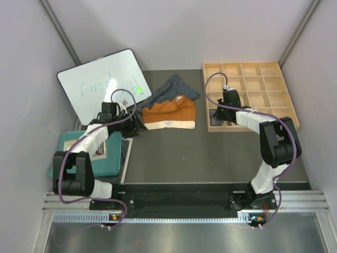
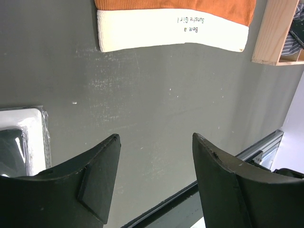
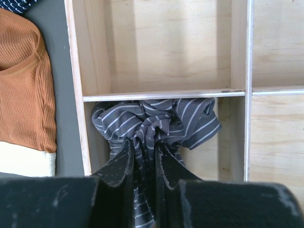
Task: Roll the underwear
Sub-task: Place the underwear in the storage box.
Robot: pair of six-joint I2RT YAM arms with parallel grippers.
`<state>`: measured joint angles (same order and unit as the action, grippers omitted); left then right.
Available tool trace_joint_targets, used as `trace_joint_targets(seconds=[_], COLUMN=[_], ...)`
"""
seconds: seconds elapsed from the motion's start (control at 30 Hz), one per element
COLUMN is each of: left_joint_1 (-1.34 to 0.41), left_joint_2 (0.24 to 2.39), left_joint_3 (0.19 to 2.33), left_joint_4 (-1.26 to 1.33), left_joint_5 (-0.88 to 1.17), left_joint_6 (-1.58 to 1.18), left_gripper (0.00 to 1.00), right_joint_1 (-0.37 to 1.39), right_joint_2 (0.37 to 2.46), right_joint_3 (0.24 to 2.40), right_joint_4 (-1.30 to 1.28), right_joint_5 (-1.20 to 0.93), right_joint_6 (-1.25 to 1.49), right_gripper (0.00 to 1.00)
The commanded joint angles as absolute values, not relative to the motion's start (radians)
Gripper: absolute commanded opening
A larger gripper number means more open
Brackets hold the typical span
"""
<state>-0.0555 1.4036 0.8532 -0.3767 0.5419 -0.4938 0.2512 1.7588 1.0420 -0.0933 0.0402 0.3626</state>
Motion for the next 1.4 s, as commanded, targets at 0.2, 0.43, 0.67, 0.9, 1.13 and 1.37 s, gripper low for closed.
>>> trace_joint_targets(seconds=[0.2,0.43,0.67,0.9,1.13,1.37], left_joint_1=[-0.044,-0.045,-0.054,-0.122,-0.143,-0.149], left_joint_2=[1.388,1.388,1.362,1.451,1.61,1.709], left_joint_3=[0.881,0.876,0.871,0.893,0.965,1.009], left_joint_4=[-0.373,-0.368,-0.336,-0.203,-0.153,-0.124], left_joint_5=[0.546,0.529,0.4,0.333,0.224,0.192], left_joint_6=[-0.469,-0.471,-0.52,-0.595,-0.6,-0.586], left_gripper=[0.66,0.66,0.66,0.59,0.57,0.52], right_joint_1=[0.25,0.25,0.25,0.25,0.252,0.252], right_joint_2=[1.73,1.651,1.514,1.343,1.218,1.121], right_joint_3=[1.069,1.111,1.121,1.074,0.971,0.916], right_joint_4=[-0.169,-0.222,-0.273,-0.249,-0.236,-0.255], right_joint_5=[0.051,0.035,0.066,-0.043,-0.129,-0.141], right_joint_6=[0.351,0.312,0.273,0.295,0.331,0.322], right_gripper=[0.47,0.72,0.82,0.82,0.82,0.82])
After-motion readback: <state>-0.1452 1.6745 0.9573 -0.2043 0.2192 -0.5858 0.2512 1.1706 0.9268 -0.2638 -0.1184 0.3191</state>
